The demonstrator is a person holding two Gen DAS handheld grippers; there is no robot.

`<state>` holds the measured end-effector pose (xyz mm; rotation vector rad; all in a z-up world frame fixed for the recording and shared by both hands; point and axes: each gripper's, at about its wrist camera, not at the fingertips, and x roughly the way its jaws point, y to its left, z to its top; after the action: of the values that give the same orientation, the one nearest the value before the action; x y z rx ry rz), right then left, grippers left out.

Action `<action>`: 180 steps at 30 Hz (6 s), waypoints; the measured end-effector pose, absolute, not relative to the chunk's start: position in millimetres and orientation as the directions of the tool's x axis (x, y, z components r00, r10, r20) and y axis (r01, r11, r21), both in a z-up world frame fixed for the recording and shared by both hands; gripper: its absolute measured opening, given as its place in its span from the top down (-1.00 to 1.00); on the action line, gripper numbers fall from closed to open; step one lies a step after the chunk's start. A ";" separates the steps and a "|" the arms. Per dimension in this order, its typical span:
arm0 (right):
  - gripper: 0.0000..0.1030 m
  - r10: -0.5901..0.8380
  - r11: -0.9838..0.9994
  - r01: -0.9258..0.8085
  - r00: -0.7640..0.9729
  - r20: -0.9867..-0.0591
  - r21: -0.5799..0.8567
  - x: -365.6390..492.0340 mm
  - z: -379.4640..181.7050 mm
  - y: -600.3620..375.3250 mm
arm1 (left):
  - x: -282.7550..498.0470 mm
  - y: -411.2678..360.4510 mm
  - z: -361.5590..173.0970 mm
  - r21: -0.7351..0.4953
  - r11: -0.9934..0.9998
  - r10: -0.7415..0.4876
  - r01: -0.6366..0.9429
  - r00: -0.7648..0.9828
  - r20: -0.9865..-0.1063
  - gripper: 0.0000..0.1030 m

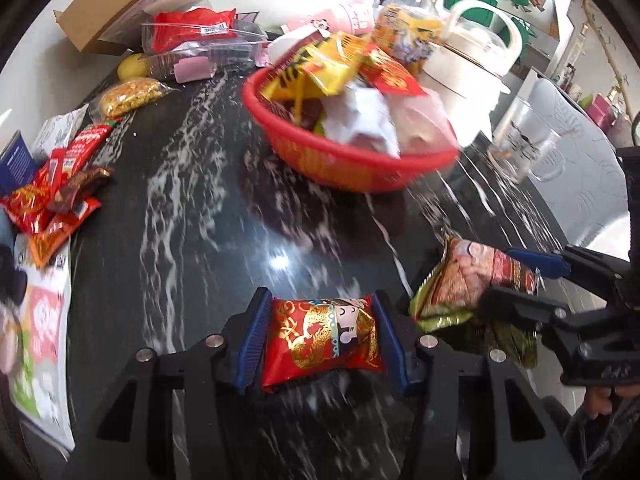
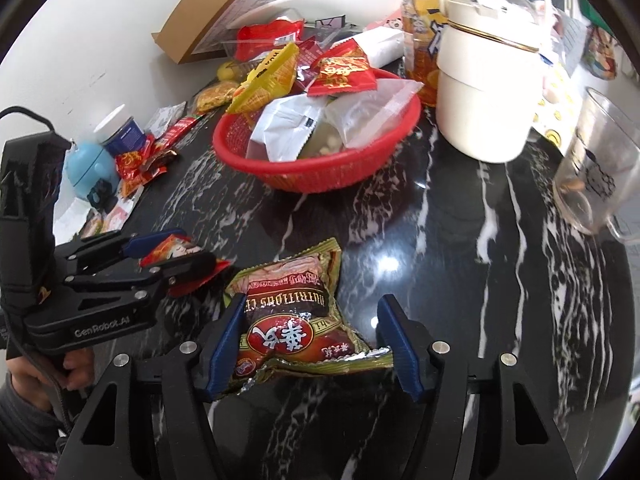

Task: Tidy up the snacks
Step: 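Grasp the small red packet with the left tool while the right tool grasps the green bag, then lift and carry the small red packet and green bag toward the basket, then lower both held packets down into the red basket, then open both tools to release the packets into the basket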

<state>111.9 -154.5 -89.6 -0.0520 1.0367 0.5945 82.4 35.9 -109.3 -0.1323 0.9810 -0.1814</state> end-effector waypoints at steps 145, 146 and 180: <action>0.08 0.492 0.842 -0.491 0.528 -0.692 0.223 183.4 -6.7 -183.9 | 158.9 5.8 -25.7 -0.106 0.984 -0.176 0.141 0.745 -0.643 -0.38; 0.08 0.494 0.841 -0.494 0.530 -0.689 0.223 184.6 -5.3 -181.7 | 159.5 7.8 -23.8 -0.105 0.985 -0.172 0.136 0.747 -0.643 -0.38; -0.17 0.457 0.837 -0.533 0.556 -0.695 0.124 239.5 -5.9 -96.1 | 187.0 68.1 -22.7 -0.111 0.994 -0.085 0.015 0.749 -0.657 -0.38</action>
<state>239.5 -96.1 -5.9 -0.1053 0.7881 0.5856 187.0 68.1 -22.7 -0.1011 0.7228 -0.0547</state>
